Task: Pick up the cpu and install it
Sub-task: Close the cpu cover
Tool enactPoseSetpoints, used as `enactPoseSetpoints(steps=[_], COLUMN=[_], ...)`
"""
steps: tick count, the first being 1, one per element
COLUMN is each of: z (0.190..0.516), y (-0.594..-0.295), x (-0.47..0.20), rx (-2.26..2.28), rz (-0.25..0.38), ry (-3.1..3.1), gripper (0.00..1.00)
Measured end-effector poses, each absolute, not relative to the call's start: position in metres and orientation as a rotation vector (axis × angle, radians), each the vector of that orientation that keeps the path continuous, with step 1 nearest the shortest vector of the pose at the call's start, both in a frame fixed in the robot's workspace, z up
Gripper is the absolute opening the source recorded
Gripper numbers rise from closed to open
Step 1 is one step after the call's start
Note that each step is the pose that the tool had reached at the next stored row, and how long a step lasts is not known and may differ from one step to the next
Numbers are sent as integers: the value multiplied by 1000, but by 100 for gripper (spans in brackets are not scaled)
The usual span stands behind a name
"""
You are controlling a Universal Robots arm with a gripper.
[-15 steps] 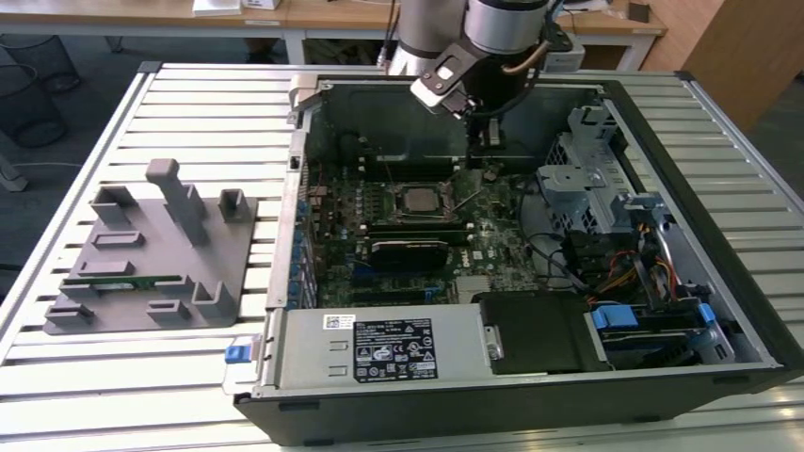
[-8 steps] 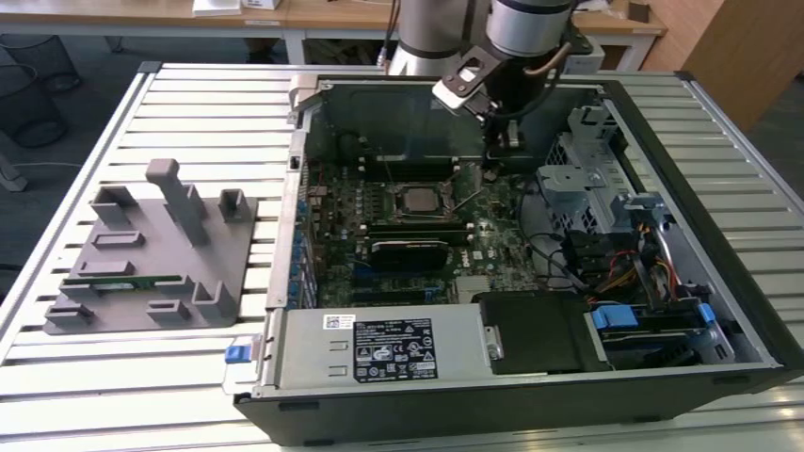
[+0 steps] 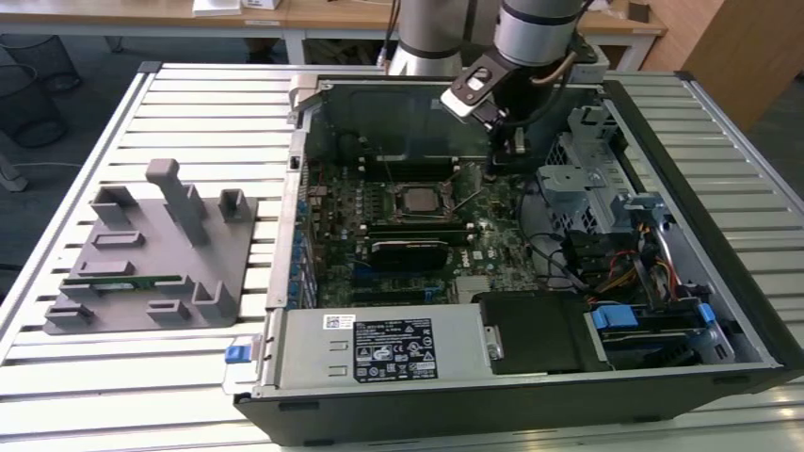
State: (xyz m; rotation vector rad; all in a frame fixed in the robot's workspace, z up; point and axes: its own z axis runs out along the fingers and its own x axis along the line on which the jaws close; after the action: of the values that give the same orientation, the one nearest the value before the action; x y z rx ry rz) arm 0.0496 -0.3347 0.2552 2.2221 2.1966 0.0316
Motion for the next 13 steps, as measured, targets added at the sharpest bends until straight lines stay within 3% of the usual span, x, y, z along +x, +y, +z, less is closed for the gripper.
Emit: enactPoseSetpoints(steps=[13], z=[242], y=[-334], x=[14], rx=[2220], rz=[32], ry=[2199], gripper=[11])
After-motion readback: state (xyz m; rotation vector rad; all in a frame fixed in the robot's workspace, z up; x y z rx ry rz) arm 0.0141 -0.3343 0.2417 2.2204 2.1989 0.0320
